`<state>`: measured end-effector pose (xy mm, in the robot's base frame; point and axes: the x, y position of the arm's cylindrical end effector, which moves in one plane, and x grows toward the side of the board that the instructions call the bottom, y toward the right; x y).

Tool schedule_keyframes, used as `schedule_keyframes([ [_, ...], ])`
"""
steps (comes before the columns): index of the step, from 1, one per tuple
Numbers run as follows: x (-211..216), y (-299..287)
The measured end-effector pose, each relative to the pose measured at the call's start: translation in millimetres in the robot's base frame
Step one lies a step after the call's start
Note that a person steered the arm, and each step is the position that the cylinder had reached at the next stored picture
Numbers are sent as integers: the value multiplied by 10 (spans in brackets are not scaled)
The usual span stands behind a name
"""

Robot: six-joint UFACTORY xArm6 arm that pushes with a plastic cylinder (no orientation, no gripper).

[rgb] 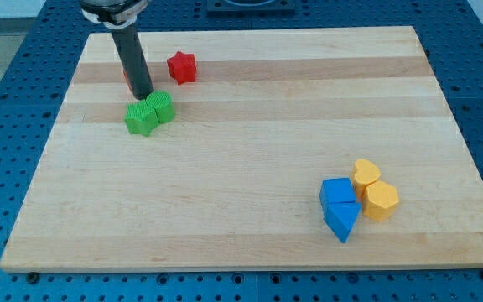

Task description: Move the red circle into the red star

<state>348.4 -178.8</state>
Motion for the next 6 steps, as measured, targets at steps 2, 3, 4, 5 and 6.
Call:
schedule_keyframes([
  [2,0,-310],
  [3,0,-480],
  [4,-66,-487],
  [5,-184,-472],
  [6,-314,-349],
])
